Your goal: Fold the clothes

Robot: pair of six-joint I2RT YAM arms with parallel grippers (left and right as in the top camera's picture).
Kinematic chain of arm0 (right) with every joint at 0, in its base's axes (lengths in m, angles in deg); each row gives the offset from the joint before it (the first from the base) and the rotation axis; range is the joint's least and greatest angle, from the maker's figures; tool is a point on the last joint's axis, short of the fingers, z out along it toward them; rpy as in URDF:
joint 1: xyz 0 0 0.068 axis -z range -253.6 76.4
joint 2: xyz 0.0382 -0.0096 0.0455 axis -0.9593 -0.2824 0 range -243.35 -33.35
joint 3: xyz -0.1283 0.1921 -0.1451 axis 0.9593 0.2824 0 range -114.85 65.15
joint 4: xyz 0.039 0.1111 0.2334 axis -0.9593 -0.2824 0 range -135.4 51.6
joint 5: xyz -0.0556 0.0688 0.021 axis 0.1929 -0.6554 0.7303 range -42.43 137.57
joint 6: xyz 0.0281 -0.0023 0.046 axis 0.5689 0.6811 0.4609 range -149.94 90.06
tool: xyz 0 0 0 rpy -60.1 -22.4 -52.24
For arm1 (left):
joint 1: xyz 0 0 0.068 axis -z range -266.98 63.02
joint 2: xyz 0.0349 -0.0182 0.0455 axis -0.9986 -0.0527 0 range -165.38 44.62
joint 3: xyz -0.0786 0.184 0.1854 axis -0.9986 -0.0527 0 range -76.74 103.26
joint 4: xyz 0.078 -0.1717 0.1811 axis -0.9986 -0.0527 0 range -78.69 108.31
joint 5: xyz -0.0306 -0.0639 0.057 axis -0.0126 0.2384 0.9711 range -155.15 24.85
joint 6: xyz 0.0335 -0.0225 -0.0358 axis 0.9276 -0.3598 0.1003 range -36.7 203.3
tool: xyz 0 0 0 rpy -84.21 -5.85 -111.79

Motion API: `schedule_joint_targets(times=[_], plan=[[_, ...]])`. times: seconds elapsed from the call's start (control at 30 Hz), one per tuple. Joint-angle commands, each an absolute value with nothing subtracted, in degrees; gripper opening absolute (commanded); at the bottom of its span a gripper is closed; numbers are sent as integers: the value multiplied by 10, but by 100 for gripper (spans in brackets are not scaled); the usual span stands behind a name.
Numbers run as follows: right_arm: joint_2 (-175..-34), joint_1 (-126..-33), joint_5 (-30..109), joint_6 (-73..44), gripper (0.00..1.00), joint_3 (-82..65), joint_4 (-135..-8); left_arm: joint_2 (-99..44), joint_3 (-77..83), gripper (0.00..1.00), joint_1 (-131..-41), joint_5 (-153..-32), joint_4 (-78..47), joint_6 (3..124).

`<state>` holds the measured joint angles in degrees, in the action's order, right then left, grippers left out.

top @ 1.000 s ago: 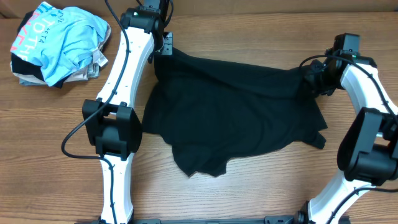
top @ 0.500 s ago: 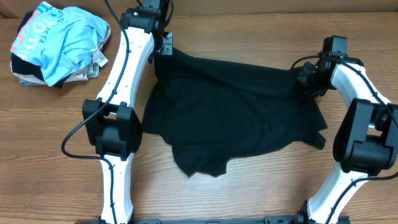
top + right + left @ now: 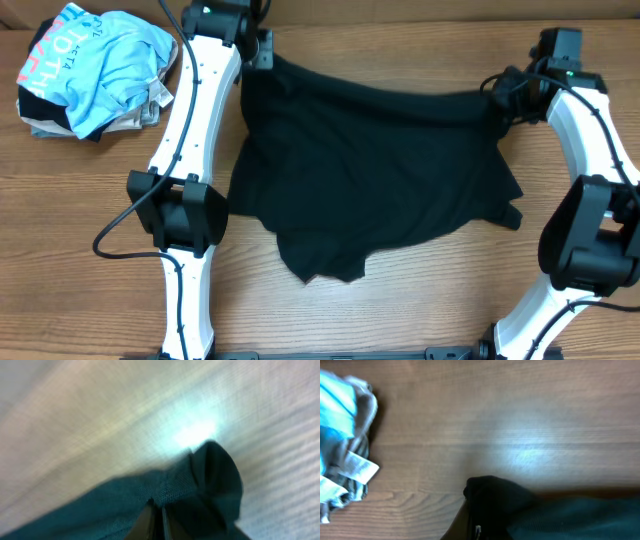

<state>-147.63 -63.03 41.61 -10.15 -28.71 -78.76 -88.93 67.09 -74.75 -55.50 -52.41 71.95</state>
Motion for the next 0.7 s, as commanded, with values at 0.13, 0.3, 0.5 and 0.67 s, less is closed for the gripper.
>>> schedule_joint_targets(times=[0.13,0.3,0.5,0.67], plan=[[-1455,-629,424,-103,5,-306,-732,-887,716,4,-754,-539,-521,731],[-1455,-629,424,-102,4,-306,-680,-887,716,4,-755,-512,-497,730],[-1452,-623,415,-103,4,-323,-806,-887,716,4,-751,-549,-595,730],[-1458,-613,424,-134,5,-323,-924,-888,690,4,-749,-623,-710,724]])
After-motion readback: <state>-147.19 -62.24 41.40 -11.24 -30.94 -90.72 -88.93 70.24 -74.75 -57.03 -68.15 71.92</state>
